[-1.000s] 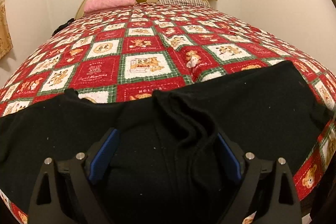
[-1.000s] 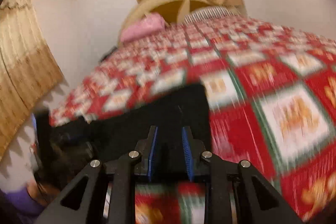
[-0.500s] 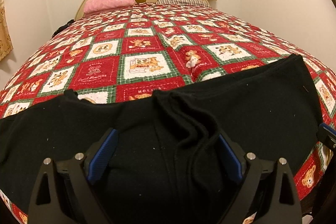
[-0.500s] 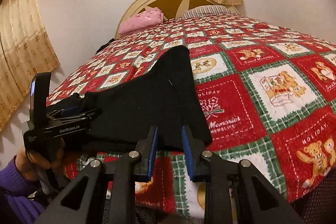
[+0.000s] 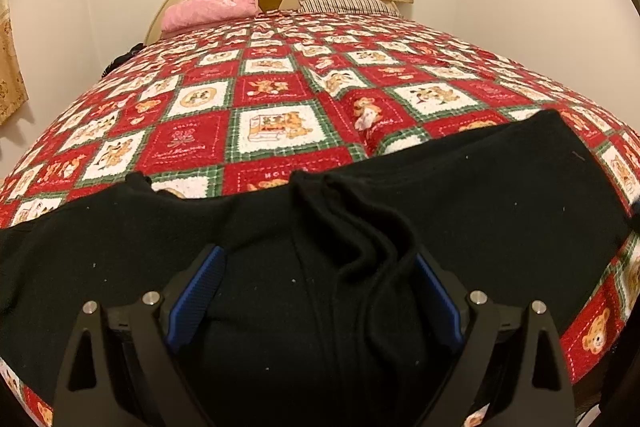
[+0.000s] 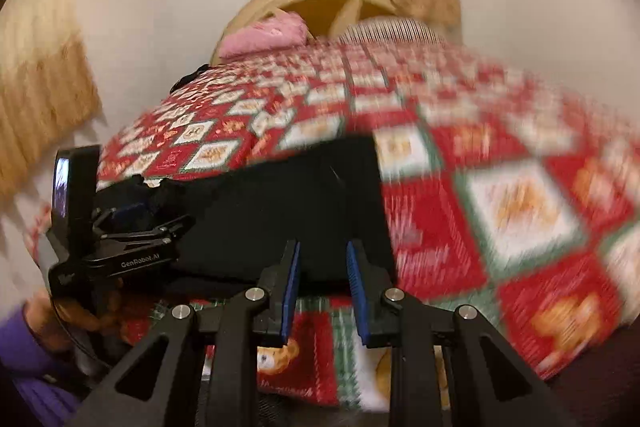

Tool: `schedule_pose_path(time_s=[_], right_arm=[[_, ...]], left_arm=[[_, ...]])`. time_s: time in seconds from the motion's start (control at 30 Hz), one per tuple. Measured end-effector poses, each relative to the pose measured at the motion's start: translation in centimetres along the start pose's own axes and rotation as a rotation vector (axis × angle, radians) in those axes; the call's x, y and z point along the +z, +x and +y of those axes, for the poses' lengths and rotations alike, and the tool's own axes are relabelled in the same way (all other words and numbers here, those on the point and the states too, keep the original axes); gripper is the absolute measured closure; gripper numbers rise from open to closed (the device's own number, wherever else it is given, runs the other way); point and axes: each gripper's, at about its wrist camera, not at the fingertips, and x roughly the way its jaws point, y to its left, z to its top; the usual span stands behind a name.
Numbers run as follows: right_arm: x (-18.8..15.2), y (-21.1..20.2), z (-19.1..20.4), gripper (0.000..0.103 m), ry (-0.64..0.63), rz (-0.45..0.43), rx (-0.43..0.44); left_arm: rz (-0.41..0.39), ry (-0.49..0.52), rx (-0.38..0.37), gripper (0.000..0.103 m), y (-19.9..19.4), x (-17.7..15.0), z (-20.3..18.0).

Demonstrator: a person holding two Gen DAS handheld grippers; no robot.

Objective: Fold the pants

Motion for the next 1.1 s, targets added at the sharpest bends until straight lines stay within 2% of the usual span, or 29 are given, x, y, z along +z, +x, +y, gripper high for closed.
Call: schedule_pose_path(time_s=[0.07,0.17,0.23,0.3,0.37,0.4,0.47,0.5,0.53,0.63,0.7,0.83,0.97,1.07,1.1], right_arm=[[1.3,0.4,0.4,0.077,-0.020,-0.028,-0.054],[3.2,2.7,-0.2,0.076,0.047,-0.043,-0.038],[3.8,5.5,-0.8,0.074,0.102,0.003,-0.017],[3.2,8.4,-1.3,0.067,0.154,0.086,-0.014],[2.4,8.9,-1.5,0.067,0.174,0.049,-0.021],[2.3,8.7,-1.3,0.065,0.167,0.033,-0.018],[2.0,8.5,-0.8,0.053,0.139,0.015,-0.003],[1.8,8.5,-0.4,0.049,0.114,0.004,-0.009],[1.8,8.7,0.0,0.048,0.095,0.002,-0.017],[1.6,9.0,1.2,0.041,0.021,-0.003,-0.056],[1.5,9.0,1.8,0.037,-0.022,0.000,-0.079],[1.1,8.7,2.3,0.034,-0.060,-0.010,-0.099],[1.0,8.4,1.7,0.032,-0.037,-0.026,-0.062],[1.0,8.3,1.3,0.031,-0.013,-0.035,-0.038],[1.0,8.3,1.3,0.031,-0.008,-0.038,-0.034]], left_arm=[[-0.001,0.001,0.004,0.008,0.0,0.0,0.0],[-0.005,0.001,0.010,0.008,0.0,-0.1,-0.1],[-0.009,0.001,0.011,0.008,-0.1,-0.2,0.0],[-0.009,0.001,0.001,0.008,-0.3,-0.3,0.1],[-0.005,0.007,-0.025,0.007,-0.9,-0.7,0.4],[-0.007,0.016,-0.033,0.007,-1.2,-0.9,0.5],[-0.027,0.051,-0.047,0.007,-2.3,-1.7,0.7],[-0.030,0.064,-0.040,0.001,-2.7,-2.1,1.0],[-0.023,0.051,-0.042,0.000,-2.9,-2.5,1.5],[-0.023,-0.037,-0.113,0.000,-3.5,-3.0,3.5],[-0.018,-0.046,-0.107,0.000,-3.7,-2.9,3.9],[-0.007,-0.069,-0.102,0.000,-4.4,-3.1,4.6],[-0.017,-0.150,-0.029,0.000,-6.2,-3.7,7.9],[-0.041,-0.281,0.058,0.000,-8.4,-4.1,12.7],[-0.059,-0.353,0.105,0.000,-9.3,-4.5,15.0]])
